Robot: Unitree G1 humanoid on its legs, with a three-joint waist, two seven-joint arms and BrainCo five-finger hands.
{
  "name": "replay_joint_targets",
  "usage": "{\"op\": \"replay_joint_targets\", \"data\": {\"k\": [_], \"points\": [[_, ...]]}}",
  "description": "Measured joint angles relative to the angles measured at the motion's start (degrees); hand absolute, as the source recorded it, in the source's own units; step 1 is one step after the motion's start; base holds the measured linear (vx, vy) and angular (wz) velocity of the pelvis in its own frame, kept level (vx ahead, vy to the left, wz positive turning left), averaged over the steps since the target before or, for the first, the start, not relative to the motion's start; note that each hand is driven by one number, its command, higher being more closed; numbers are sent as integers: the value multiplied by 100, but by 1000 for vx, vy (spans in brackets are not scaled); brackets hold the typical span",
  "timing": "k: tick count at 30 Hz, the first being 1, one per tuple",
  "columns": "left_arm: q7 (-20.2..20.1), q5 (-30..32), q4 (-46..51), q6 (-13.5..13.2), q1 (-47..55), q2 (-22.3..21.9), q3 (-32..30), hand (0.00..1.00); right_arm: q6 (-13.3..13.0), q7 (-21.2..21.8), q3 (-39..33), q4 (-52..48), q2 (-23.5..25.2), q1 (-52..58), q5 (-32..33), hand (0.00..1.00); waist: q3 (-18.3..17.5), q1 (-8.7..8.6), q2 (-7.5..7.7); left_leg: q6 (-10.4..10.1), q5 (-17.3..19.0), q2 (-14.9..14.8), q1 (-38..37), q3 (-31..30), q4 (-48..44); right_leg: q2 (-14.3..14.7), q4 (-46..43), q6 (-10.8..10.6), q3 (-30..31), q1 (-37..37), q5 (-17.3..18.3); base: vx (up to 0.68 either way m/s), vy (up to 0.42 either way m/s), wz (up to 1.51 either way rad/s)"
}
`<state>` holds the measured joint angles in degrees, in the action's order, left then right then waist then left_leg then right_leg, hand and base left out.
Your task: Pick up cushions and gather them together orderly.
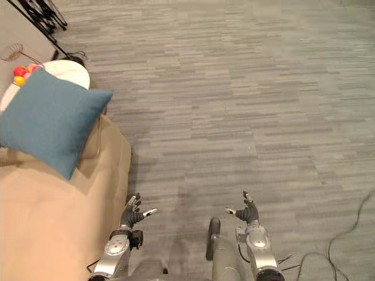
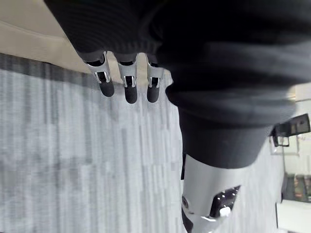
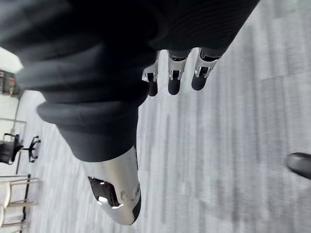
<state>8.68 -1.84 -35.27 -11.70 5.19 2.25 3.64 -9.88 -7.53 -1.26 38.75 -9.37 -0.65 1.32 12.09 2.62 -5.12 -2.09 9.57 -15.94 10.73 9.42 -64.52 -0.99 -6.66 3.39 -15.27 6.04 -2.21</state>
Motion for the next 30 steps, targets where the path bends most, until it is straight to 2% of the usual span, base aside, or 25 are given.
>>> {"op": "replay_joint_targets", "data": {"k": [1,2,3,5,6,7,8,9,11,12,13,14,15,17,18,20,21,22,23,24,25,26,27,28,30], "points": [[1,-14,25,-2,28,4,-6,0,-14,-1,-11,2,-13,-21,50,0,-1,44,48,14,87,58,192,92,112,-50,130,-32,-48,-204,28,519,-87,17],[4,-39,118,-7,87,25,-36,0,-74,-6,-77,3,-47,-34,93,0,5,151,167,36,206,246,658,299,690,-209,347,-251,-207,-574,256,298,-46,20],[9,-40,149,-10,112,23,-64,0,-88,-6,-100,16,-73,-40,94,0,12,156,196,36,206,316,808,372,1013,-254,429,-338,-306,-696,366,509,-19,44],[10,-41,164,-4,175,1,-92,0,-86,-17,-120,60,-226,12,102,0,-82,140,-38,-61,-10,482,1090,997,3092,-222,564,-561,-641,-1044,616,525,50,71],[9,-40,161,-7,275,2,-148,0,-82,-18,-131,165,-296,123,102,0,-148,138,-152,580,-689,509,1046,1751,4214,-134,558,-713,-866,-1291,851,588,96,121],[20,-43,116,-1,232,22,-352,0,-27,-29,-188,363,-121,116,101,0,-214,127,132,767,-764,786,869,2139,4440,-344,520,-861,-1109,-1436,993,601,92,125],[24,-43,131,-6,238,42,-488,0,-28,-24,-193,368,-77,118,99,0,-257,138,237,801,-756,857,886,2337,4474,-416,518,-891,-1246,-1446,1010,694,76,144],[31,-49,130,0,278,-35,-748,0,-31,-31,-242,391,-68,84,91,0,-263,148,294,1294,-425,879,949,2476,4207,-440,497,-957,-1490,-1618,1007,651,90,121],[37,-156,-15,14,363,-111,-1080,0,-29,-17,-293,537,-72,-21,91,0,-264,246,375,1368,-42,955,868,2306,3874,-618,-73,-1216,-1555,-1724,1149,577,111,96],[63,-232,-154,22,517,-127,-1214,0,-30,-4,-371,545,-78,-8,90,0,-267,330,375,1331,128,1070,582,2137,3854,-865,-1129,-1327,-1591,-1625,1155,406,118,62],[79,-246,-161,22,616,-132,-1277,0,-39,0,-371,544,-82,0,89,0,-274,318,368,1293,185,1134,434,2009,3900,-1022,-1723,-1443,-1604,-1510,1065,514,154,92],[149,-281,-172,21,791,-97,-1348,0,-51,5,-370,538,-82,39,86,0,-314,282,372,1125,328,1277,152,1713,4080,-1341,-3085,-1421,-1409,-1126,607,525,102,133],[166,-313,-296,29,822,21,-1405,0,-57,11,-394,536,-81,108,76,0,-336,259,425,1088,396,1475,-118,1287,4261,-1534,-4436,-1208,-984,-554,814,524,49,145],[187,-318,-386,32,865,18,-1462,0,-55,22,-452,529,-83,199,73,0,-338,186,405,1083,393,1558,-454,867,4394,-1479,-4944,-988,-632,-56,1293,529,-75,159],[254,-322,-389,26,967,23,-1547,0,-74,34,-449,475,-74,266,76,0,-329,158,373,1081,392,1583,-771,497,4505,-1487,-4675,-905,-580,267,1543,534,-121,154],[270,-323,-403,22,972,15,-1552,0,-92,36,-451,475,-84,294,76,0,-327,144,345,1080,391,1575,-1010,209,4592,-1433,-4019,-859,-468,531,1686,402,-153,118],[270,-324,-419,20,896,13,-1533,0,-91,36,-451,457,-89,336,78,0,-339,123,294,1016,423,1527,-1142,-211,4661,-1180,-2914,-871,-46,788,1675,306,-161,116],[270,-327,-419,15,851,20,-1508,0,-90,35,-453,413,-91,381,78,0,-354,120,263,932,471,1477,-1143,-373,4660,-1029,-2582,-895,230,914,1635,441,-321,157],[282,-326,-447,0,698,36,-1445,0,-91,37,-453,244,-75,496,84,0,-355,91,253,644,630,1431,-1141,-820,4655,-714,-1840,-1153,958,1113,1425,345,-357,175],[292,-322,-525,-2,527,95,-1424,0,-85,24,-458,246,-8,545,92,0,-349,25,426,375,752,1507,-1124,-1292,4606,-510,-853,-1280,1881,1075,1010,400,-452,188],[295,-321,-552,-1,474,107,-1399,0,-82,21,-460,252,11,571,94,0,-327,-18,491,305,797,1548,-1108,-1479,4571,-478,-780,-1349,2111,1035,590,323,-421,205],[291,-311,-639,9,352,16,-1230,0,-67,20,-515,248,-13,673,147,0,-348,-124,413,176,868,1500,-1106,-1931,4518,-406,-984,-1124,2009,910,427,308,-379,154],[259,-300,-557,-20,351,-52,-1046,0,-51,17,-601,27,10,740,218,0,-416,-31,270,44,791,1341,-1105,-2034,4544,-367,-1267,-918,1724,939,583,301,-346,131],[257,-295,-557,-19,350,-75,-1039,0,-58,18,-635,-71,8,745,282,0,-413,-35,263,-11,759,1287,-1103,-2021,4535,-371,-1357,-864,1609,938,665,261,-308,93],[253,-261,-536,-14,265,-113,-1005,0,-93,22,-732,-334,100,773,346,0,-441,-78,217,-388,536,1015,-1008,-1746,4531,-405,-1408,-698,1116,786,773,189,-261,104]]}}
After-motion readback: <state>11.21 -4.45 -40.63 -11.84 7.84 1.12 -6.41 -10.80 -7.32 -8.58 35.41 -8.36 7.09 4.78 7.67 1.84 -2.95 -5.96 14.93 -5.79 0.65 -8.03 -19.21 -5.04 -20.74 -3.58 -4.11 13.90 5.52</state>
